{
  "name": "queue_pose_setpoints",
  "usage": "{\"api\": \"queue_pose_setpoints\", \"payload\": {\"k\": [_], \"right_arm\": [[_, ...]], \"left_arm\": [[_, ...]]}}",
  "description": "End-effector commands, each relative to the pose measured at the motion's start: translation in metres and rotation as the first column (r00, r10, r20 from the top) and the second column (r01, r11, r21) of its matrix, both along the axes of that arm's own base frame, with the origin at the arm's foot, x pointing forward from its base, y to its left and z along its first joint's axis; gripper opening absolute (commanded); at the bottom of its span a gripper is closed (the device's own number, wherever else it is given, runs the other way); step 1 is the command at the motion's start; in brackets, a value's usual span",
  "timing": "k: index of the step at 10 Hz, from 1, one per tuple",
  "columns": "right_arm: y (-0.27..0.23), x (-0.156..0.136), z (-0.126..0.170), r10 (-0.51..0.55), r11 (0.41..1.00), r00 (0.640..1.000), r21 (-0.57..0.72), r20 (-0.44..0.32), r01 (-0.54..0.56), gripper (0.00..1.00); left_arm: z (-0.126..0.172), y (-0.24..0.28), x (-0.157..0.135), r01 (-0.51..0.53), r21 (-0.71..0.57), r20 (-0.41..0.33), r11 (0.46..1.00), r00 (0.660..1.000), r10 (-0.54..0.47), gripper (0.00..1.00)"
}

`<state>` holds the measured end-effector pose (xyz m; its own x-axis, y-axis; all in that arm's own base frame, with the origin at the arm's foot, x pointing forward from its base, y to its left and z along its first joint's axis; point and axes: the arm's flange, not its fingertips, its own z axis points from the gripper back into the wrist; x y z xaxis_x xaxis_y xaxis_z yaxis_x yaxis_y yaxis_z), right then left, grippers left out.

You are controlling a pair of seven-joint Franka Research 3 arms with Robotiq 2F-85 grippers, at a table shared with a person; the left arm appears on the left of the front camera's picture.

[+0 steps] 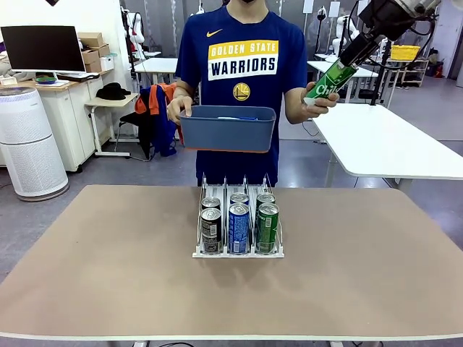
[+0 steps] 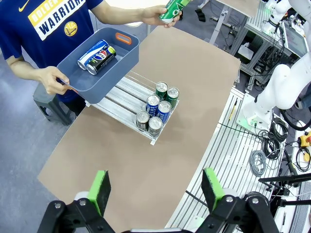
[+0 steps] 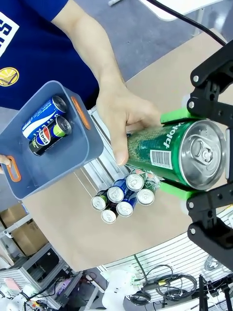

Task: Fill the beverage cans into the dispenser.
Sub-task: Pick up the Sprite handed by the human, then place the picked Sprite in the line of the Automatic Can Dispenser with the same cans.

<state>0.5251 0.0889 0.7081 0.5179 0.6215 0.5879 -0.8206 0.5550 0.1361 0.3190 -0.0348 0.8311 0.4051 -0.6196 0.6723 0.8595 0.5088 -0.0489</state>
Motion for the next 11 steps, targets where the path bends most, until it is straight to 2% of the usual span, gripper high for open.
{"api": "queue_pose_setpoints", "payload": {"k": [1,2,11], "right_arm": [[0.0011,-0.0031,0.0032,0.061,0.997,0.998,0.056,-0.027,-0.059,0.0],[0.0,0.0,0.0,0.0,1.0,1.0,0.0,0.0,0.0,0.0],[0.0,0.0,0.0,0.0,1.0,1.0,0.0,0.0,0.0,0.0]], "left_arm": [[-0.0011,0.0009,-0.0005,-0.007,0.007,0.007,1.0,1.0,0.007,1.0],[-0.0011,0.0009,-0.0005,-0.007,0.007,0.007,1.0,1.0,0.007,1.0],[-0.0011,0.0009,-0.0005,-0.007,0.007,0.007,1.0,1.0,0.007,1.0]]}}
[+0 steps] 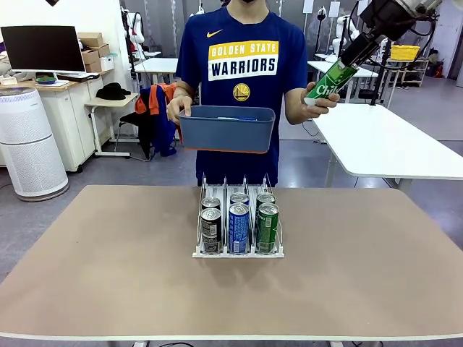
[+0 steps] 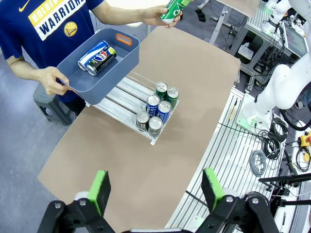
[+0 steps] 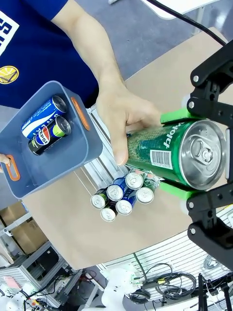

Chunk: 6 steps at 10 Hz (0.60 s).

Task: Fill the beverage cans into the dispenser.
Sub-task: Place the picked Sprite in the line of the Automatic Can Dispenser with the same cans.

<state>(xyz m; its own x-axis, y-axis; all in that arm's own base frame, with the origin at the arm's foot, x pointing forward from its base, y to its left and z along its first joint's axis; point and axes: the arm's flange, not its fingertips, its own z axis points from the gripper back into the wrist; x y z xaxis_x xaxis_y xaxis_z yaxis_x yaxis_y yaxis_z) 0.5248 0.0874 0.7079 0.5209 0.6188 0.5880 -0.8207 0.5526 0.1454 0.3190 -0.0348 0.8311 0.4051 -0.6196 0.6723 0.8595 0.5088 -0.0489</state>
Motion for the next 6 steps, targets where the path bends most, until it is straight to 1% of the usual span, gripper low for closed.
{"api": "queue_pose_setpoints", "payload": {"k": [1,6], "right_arm": [[0.0016,0.0003,0.0002,-0.002,1.0,1.0,-0.006,0.007,0.002,0.0],[0.0016,0.0003,0.0002,-0.002,1.0,1.0,-0.006,0.007,0.002,0.0]], "left_arm": [[-0.0011,0.0009,-0.0005,-0.007,0.007,0.007,1.0,1.0,0.007,1.0],[-0.0011,0.0009,-0.0005,-0.007,0.007,0.007,1.0,1.0,0.007,1.0]]}}
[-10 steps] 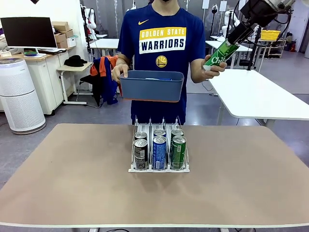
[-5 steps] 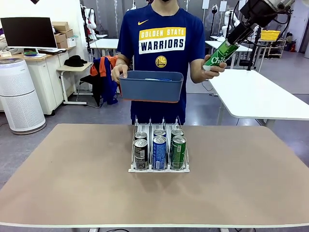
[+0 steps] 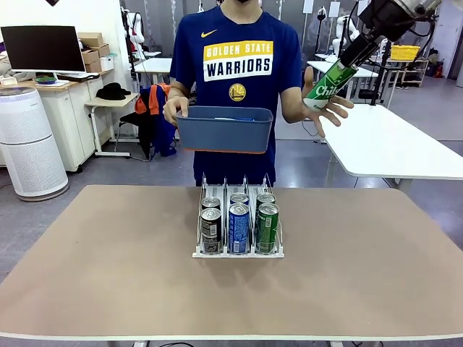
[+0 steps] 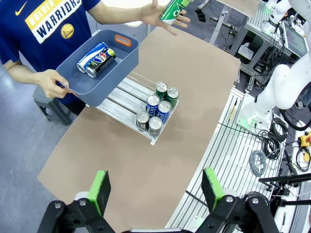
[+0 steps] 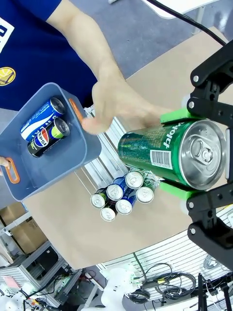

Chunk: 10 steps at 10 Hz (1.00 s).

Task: Fill the beverage cans into the dispenser.
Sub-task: Place the picked Sprite in the line of the Automatic Can Dispenser with the same cans.

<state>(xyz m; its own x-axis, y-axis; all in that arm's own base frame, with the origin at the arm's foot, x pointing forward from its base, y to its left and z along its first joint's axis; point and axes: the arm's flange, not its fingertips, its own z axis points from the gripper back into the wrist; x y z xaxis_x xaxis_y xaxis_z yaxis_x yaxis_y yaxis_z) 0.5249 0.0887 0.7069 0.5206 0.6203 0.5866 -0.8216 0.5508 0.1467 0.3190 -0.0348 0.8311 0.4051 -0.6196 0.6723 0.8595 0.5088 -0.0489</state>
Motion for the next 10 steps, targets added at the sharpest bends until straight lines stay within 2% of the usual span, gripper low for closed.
{"api": "queue_pose_setpoints", "payload": {"k": [1,10], "right_arm": [[0.0002,0.0002,0.0012,-0.004,1.0,1.0,-0.006,0.009,0.004,0.0],[0.0002,0.0002,0.0012,-0.004,1.0,1.0,-0.006,0.009,0.004,0.0]], "left_arm": [[-0.0011,0.0009,-0.0005,-0.007,0.007,0.007,1.0,1.0,0.007,1.0],[-0.0011,0.0009,-0.0005,-0.007,0.007,0.007,1.0,1.0,0.007,1.0]]}}
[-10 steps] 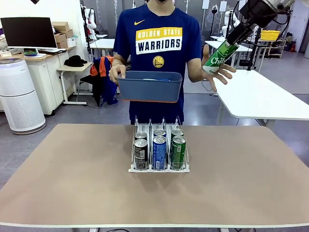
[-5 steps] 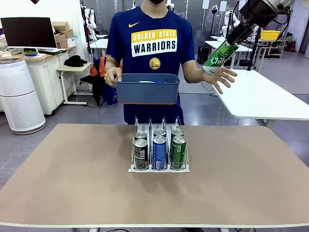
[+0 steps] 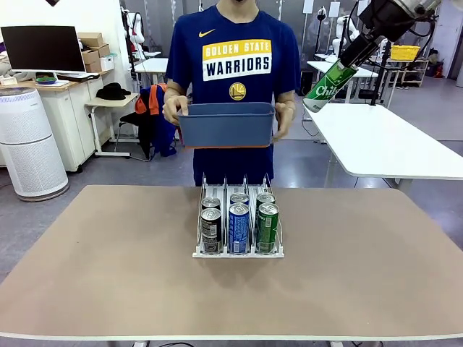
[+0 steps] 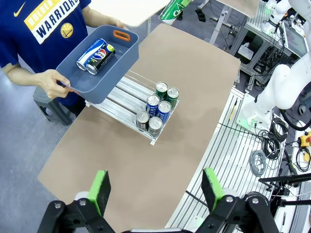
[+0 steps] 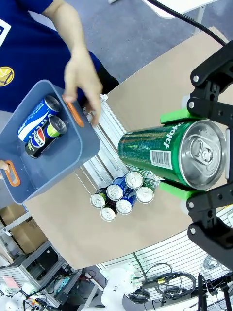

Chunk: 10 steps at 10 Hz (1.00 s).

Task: Fill the beverage cans into the dispenser.
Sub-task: Place the picked Sprite in the line of the Automatic Can Dispenser with the same cans.

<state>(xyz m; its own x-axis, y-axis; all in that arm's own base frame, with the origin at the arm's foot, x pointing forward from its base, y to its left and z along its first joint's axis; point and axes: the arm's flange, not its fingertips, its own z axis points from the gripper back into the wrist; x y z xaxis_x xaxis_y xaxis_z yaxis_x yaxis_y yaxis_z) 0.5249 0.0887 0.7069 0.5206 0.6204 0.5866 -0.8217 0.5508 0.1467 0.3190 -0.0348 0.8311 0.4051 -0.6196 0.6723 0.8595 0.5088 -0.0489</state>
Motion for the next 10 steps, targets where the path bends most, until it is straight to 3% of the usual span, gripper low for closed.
{"api": "queue_pose_setpoints", "payload": {"k": [1,2,3,6,7,10], "right_arm": [[0.0,0.0,0.001,-0.004,1.0,1.0,-0.006,0.009,0.004,0.0],[0.0,0.0,0.001,-0.004,1.0,1.0,-0.006,0.009,0.004,0.0],[0.0,0.0,0.0,0.0,1.0,1.0,0.0,0.0,0.0,0.58],[0.011,-0.041,0.001,-0.075,0.997,0.996,-0.021,-0.038,0.074,0.58],[0.016,-0.057,-0.003,-0.172,0.984,0.985,-0.062,-0.021,0.17,0.58],[0.019,-0.083,-0.025,-0.317,0.945,0.946,-0.108,-0.067,0.309,0.58]], "left_arm": [[-0.001,0.001,-0.001,-0.007,0.007,0.007,1.0,1.0,0.007,1.0],[-0.001,0.001,-0.001,-0.007,0.007,0.007,1.0,1.0,0.007,1.0],[-0.001,0.001,-0.001,-0.007,0.007,0.007,1.0,1.0,0.007,1.0],[-0.001,0.001,-0.001,-0.007,0.007,0.007,1.0,1.0,0.007,1.0],[-0.001,0.001,-0.001,-0.007,0.007,0.007,1.0,1.0,0.007,1.0],[-0.001,0.001,-0.001,-0.007,0.007,0.007,1.0,1.0,0.007,1.0]]}}
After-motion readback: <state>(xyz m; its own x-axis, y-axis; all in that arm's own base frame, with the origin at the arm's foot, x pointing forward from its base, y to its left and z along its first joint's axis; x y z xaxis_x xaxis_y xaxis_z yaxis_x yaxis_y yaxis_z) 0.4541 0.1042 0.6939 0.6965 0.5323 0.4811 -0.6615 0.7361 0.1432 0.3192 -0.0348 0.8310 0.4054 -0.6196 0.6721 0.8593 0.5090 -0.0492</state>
